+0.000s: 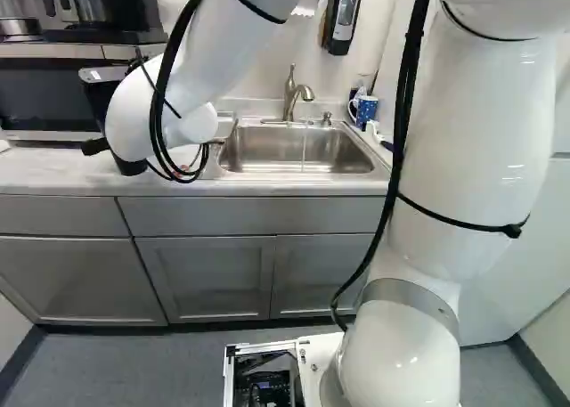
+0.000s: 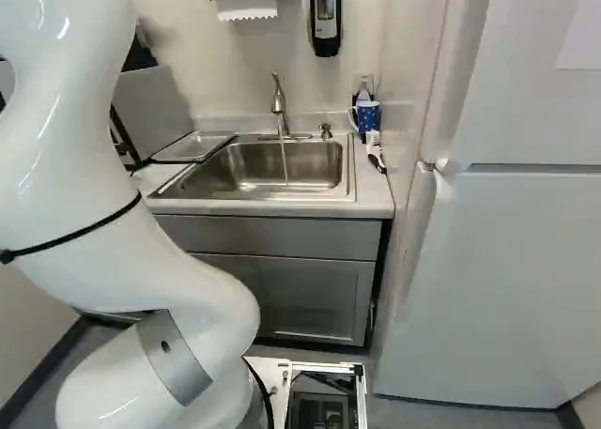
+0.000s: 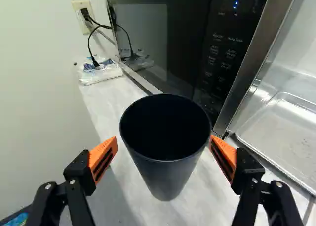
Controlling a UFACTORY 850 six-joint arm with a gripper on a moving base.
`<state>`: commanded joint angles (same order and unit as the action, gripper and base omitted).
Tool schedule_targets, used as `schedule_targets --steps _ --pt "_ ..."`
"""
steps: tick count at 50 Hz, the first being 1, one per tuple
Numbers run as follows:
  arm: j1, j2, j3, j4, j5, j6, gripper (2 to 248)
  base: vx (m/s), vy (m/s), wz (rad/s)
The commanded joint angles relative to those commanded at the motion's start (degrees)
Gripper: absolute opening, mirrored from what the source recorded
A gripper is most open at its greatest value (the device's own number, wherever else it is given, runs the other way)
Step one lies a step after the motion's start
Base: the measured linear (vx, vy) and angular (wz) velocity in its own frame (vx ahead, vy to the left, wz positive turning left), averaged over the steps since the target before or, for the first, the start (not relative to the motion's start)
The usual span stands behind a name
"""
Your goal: Rinse the cup and place it in the tray
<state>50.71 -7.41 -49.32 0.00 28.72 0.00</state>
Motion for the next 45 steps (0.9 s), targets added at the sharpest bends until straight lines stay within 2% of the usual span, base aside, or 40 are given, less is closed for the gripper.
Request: schedule_targets --steps 31,45 --pt "0.27 -1.01 2.97 0.0 12.2 0.0 247 0.0 0.0 0.0" --pt "0.0 -1.56 3.9 0.0 13.45 0.0 247 0.0 0.0 0.0"
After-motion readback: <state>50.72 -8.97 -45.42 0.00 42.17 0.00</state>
